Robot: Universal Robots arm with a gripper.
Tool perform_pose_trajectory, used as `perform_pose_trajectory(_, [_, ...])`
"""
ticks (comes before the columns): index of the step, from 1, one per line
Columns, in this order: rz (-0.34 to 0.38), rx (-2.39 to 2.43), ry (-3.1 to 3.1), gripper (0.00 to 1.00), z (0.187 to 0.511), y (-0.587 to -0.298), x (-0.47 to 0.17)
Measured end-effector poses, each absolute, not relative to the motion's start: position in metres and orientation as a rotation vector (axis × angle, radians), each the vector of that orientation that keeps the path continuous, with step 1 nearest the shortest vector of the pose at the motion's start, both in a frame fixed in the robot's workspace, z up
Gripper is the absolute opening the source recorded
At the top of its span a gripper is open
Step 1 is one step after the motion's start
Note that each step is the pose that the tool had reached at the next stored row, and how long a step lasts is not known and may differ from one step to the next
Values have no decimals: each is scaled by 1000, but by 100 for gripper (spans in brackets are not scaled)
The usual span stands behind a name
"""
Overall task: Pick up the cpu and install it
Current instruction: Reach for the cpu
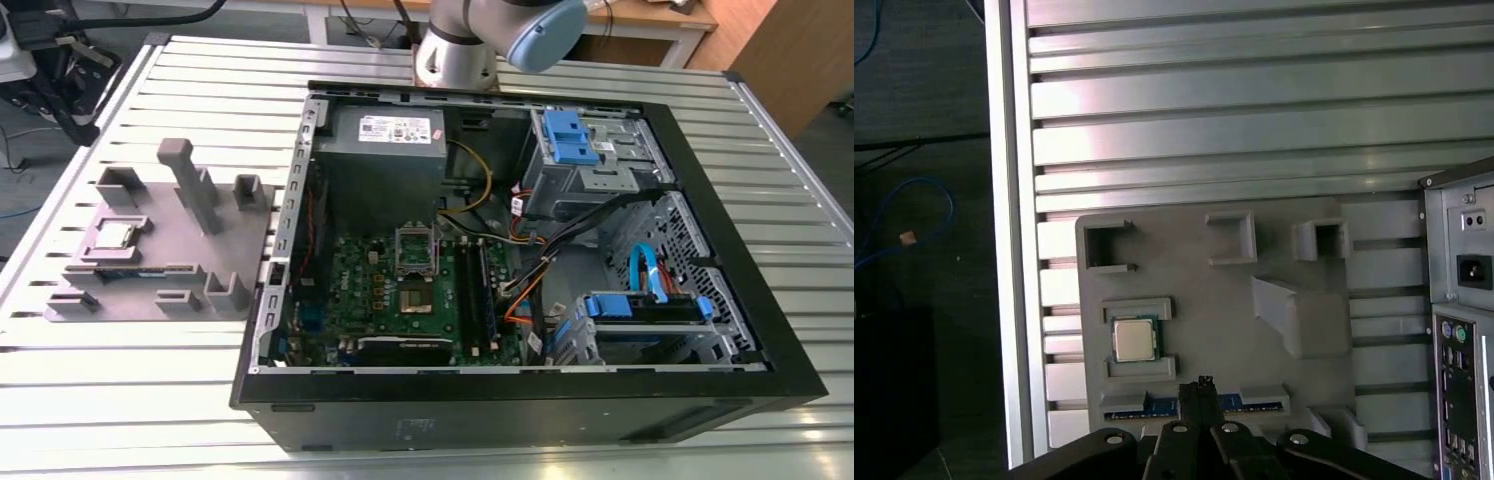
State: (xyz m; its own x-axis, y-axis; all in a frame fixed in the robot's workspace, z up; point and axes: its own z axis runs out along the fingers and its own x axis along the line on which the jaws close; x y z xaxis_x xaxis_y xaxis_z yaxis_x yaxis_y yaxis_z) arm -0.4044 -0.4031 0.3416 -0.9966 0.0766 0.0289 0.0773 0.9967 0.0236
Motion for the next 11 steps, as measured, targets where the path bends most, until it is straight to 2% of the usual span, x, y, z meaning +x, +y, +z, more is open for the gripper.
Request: perform_pose_trajectory(11, [-39,-120,-3111,11,333,-406,-410])
